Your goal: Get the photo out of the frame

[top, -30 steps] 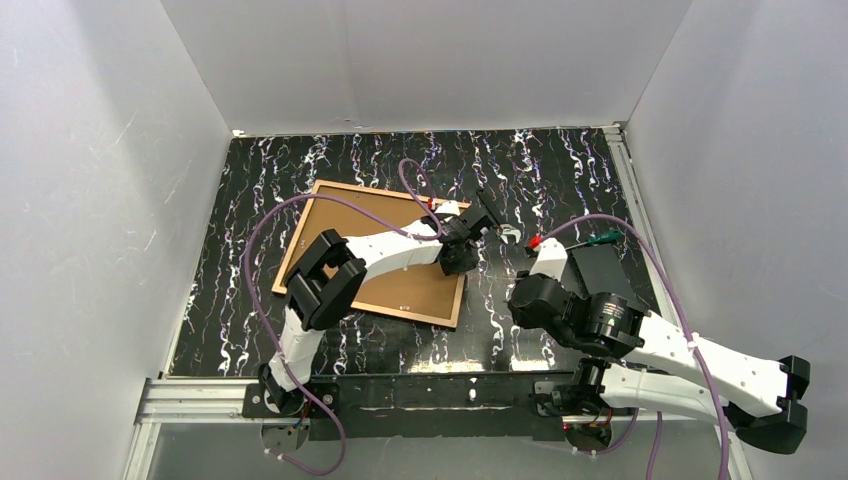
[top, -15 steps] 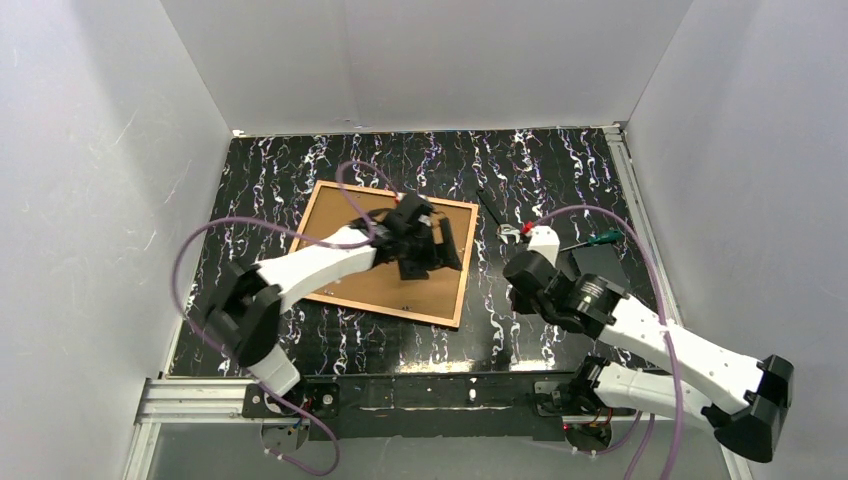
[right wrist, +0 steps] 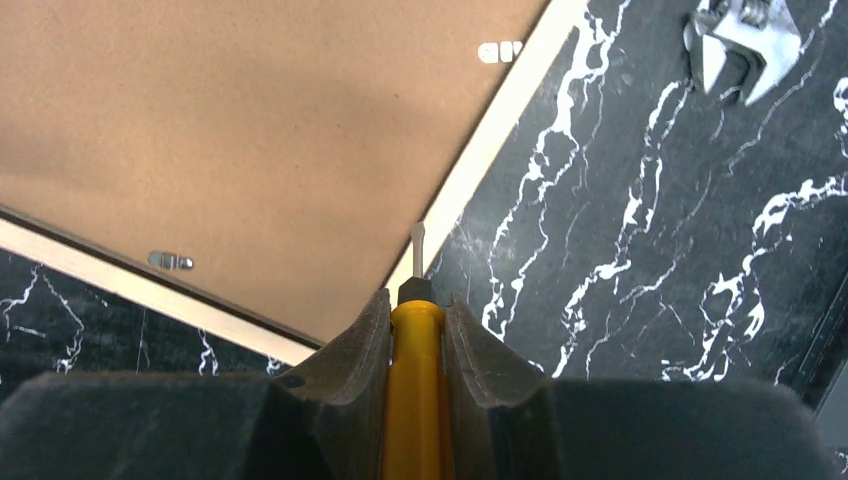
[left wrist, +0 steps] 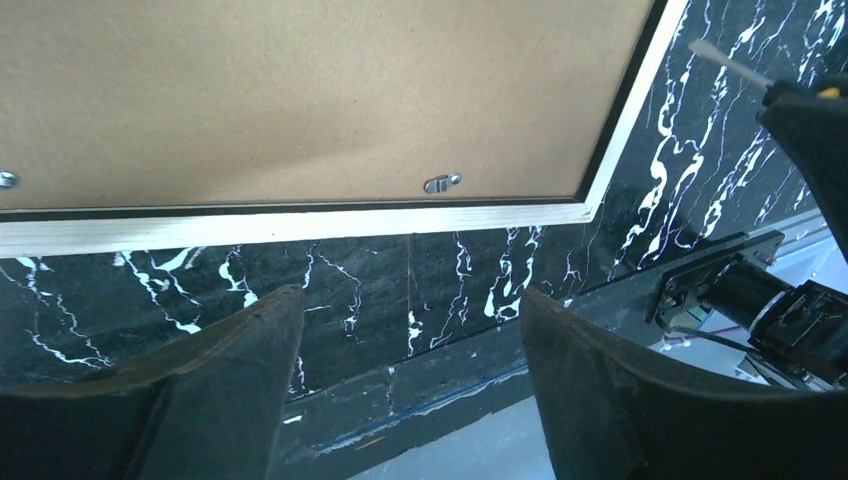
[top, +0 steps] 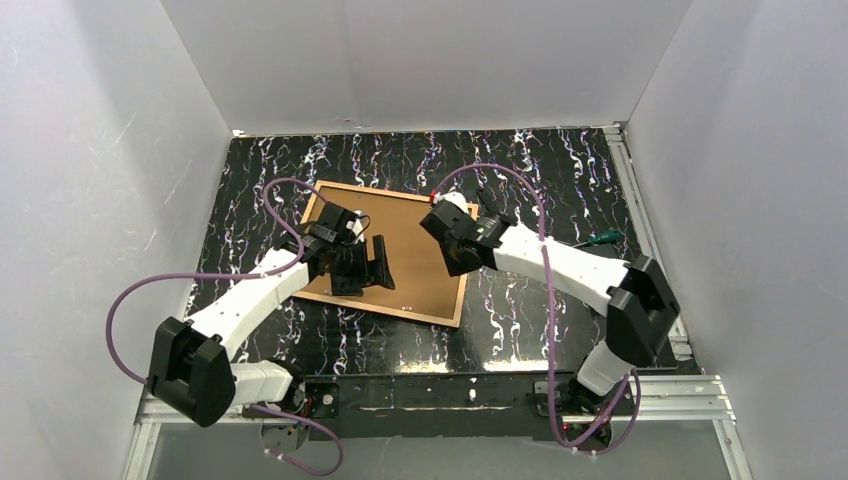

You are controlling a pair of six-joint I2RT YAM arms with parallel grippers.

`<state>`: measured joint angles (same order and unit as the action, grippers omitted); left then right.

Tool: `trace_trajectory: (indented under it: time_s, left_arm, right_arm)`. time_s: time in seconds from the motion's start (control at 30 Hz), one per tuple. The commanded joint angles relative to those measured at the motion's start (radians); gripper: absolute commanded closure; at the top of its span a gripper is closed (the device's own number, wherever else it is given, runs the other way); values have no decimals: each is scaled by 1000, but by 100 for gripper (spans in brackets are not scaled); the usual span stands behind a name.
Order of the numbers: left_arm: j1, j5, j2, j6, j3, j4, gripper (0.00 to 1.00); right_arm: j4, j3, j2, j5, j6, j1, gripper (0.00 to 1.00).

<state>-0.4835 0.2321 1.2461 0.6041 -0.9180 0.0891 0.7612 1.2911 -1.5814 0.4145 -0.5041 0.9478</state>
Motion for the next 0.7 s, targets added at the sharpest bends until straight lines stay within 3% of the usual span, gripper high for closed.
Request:
trace_trajectory:
  time_s: [0.0, 0.23, 0.37, 0.47, 0.67]
  left_arm:
    - [5, 72, 36, -45, 22, 86, 28]
    - [8, 64, 69, 19, 82, 31, 77]
    - [8, 53, 93, 66, 108, -16, 94]
    - [8, 10, 92, 97, 141, -26, 100]
    - [11, 1, 102, 99, 186, -122, 100]
  right_arm:
    - [22, 103, -68, -6, 66, -22, 99]
    - [-22, 108, -111, -38, 78, -57, 99]
    - [-36, 88, -105, -38, 75, -72, 99]
    - [-47, 64, -96, -43, 72, -86, 99]
    - [-96, 17, -73, -74, 82, -90, 99]
